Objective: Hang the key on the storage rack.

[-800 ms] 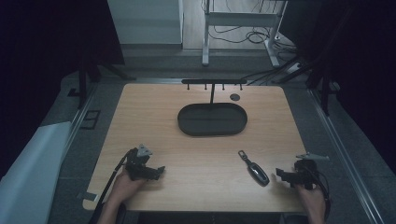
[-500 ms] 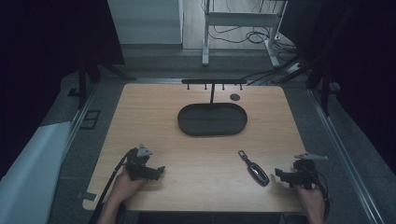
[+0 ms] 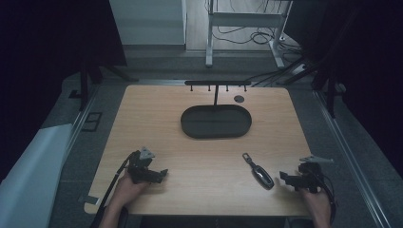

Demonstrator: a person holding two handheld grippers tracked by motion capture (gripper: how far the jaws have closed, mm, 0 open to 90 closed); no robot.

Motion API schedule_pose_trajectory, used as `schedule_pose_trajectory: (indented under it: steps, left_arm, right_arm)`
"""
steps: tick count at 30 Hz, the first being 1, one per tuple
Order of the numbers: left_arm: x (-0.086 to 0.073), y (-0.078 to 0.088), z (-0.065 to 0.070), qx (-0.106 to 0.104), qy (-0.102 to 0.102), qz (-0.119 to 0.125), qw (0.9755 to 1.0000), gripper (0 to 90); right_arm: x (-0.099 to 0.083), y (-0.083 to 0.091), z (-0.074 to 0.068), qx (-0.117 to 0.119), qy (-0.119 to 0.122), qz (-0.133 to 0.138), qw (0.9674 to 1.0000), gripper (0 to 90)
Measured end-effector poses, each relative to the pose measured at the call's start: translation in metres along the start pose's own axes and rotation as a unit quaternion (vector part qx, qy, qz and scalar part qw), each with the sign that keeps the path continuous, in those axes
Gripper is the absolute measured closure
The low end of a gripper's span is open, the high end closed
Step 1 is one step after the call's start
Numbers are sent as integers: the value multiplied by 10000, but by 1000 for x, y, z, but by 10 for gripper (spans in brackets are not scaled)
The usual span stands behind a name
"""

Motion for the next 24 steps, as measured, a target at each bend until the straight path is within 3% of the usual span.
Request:
schedule_pose_trajectory:
  steps: [24]
  left_arm:
    - [0, 0, 0, 0, 1, 1, 10000, 0]
  right_arm:
    - [-9, 12, -17, 240, 401, -393, 9981, 132]
Point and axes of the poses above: each handheld gripper's, and its own axes: y roughly backward along the jaws, x roughly out of its top, z roughly to its right, the point moved 8 cm from there along -y, roughly forward along the jaws, and after that the axes turned 6 degrees about z, right-handed, at the moved point
